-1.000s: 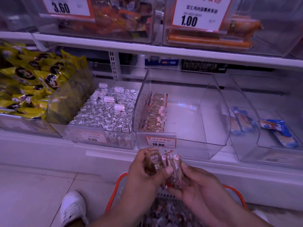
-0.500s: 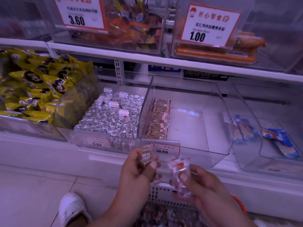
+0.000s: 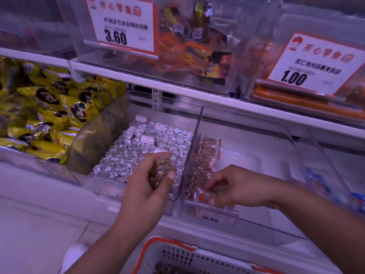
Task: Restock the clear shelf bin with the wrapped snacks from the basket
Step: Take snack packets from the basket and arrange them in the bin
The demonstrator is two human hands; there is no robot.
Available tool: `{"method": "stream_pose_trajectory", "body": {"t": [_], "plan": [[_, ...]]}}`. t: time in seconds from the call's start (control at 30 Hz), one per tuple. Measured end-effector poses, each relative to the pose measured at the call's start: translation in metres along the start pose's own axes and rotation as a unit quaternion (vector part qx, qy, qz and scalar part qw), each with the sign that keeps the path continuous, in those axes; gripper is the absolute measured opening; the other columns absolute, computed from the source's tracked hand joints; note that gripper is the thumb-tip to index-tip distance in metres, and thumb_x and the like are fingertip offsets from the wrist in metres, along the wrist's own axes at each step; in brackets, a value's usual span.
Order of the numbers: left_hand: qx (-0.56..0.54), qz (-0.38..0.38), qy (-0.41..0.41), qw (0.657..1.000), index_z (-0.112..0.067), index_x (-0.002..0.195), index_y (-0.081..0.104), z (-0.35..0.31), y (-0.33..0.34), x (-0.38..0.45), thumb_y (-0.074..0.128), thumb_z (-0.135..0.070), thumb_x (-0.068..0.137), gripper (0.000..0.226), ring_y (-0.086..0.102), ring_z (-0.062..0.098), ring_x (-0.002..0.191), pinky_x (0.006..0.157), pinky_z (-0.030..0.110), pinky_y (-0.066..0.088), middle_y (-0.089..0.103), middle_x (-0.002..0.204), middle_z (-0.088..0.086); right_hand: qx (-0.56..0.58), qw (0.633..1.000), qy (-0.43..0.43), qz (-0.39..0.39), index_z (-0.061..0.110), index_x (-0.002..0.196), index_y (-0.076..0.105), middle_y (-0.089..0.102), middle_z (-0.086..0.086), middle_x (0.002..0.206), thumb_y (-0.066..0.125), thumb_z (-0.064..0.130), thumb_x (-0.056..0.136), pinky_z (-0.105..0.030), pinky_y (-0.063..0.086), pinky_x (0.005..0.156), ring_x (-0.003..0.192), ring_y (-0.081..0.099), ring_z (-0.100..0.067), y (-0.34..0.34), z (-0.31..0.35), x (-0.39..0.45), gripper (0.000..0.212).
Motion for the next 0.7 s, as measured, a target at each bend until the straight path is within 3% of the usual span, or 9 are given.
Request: {"method": "stream_pose_trajectory", "body": {"t": [0.2,0.3,0.4,0.53,0.6,0.7], "plan": [[-0.003,-0.016,-0.002,1.000,-0.028,0.109,0.064,-0.001,-0.001,0.004,0.067,-0.001,0.091,0.032,0.065,0.004,0.069,0.061,0.010,0.047,0.071,0.085,-0.008,-0.149,0.982,-0.073,-0.088,0.026,0.101,0.079,0.066,0.022,0.075,0.078,0.025,0.079,-0.007,0.042,0.065,0.066,0.058,0.011,0.011,0.015,0.016,0.022],[-0.007,-0.012,0.008,1.000,-0.027,0.108,0.063,-0.003,0.001,0.002,0.067,0.001,0.091,0.033,0.063,0.000,0.067,0.061,0.008,0.046,0.070,0.083,-0.012,-0.166,0.981,-0.081,-0.062,0.027,0.103,0.079,0.068,0.020,0.079,0.077,0.026,0.080,-0.015,0.048,0.071,0.071,0.061,0.005,0.012,0.019,0.014,0.022],[-0.014,-0.009,0.008,1.000,-0.028,0.109,0.063,-0.003,0.000,0.001,0.066,0.001,0.091,0.034,0.068,0.007,0.076,0.065,0.009,0.048,0.072,0.088,-0.008,-0.150,0.985,-0.076,-0.026,0.027,0.103,0.078,0.075,0.017,0.083,0.076,0.025,0.082,-0.023,0.053,0.077,0.079,0.067,-0.002,0.009,0.016,0.009,0.022],[-0.008,0.004,0.001,1.000,-0.032,0.110,0.062,0.002,0.002,0.002,0.065,-0.002,0.092,0.035,0.070,0.011,0.084,0.071,0.013,0.051,0.073,0.091,-0.006,-0.206,0.976,-0.053,-0.051,0.023,0.099,0.078,0.071,0.010,0.077,0.072,0.014,0.078,-0.019,0.049,0.068,0.073,0.064,-0.007,0.005,0.005,0.012,0.024],[-0.001,0.008,0.000,1.000,-0.033,0.111,0.062,0.003,0.003,0.001,0.066,-0.004,0.092,0.034,0.070,0.009,0.086,0.073,0.014,0.052,0.074,0.092,-0.009,-0.237,0.969,-0.047,-0.060,0.023,0.093,0.075,0.066,0.011,0.072,0.066,0.011,0.079,-0.008,0.041,0.057,0.065,0.057,-0.002,0.009,0.002,0.015,0.021],[-0.008,0.011,-0.005,1.000,-0.032,0.112,0.062,0.006,0.002,0.001,0.066,-0.005,0.093,0.033,0.071,0.009,0.087,0.075,0.015,0.053,0.074,0.093,-0.010,-0.241,0.967,-0.061,-0.064,0.023,0.092,0.073,0.064,0.011,0.072,0.061,0.006,0.078,-0.007,0.038,0.057,0.067,0.057,-0.004,0.011,0.004,0.018,0.025]]}}
Point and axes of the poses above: each hand's wrist, its own x-axis towards the middle knuckle, its own y-axis out of the palm, z = x × y, the point moved 9 cm from there along x, towards the middle knuckle
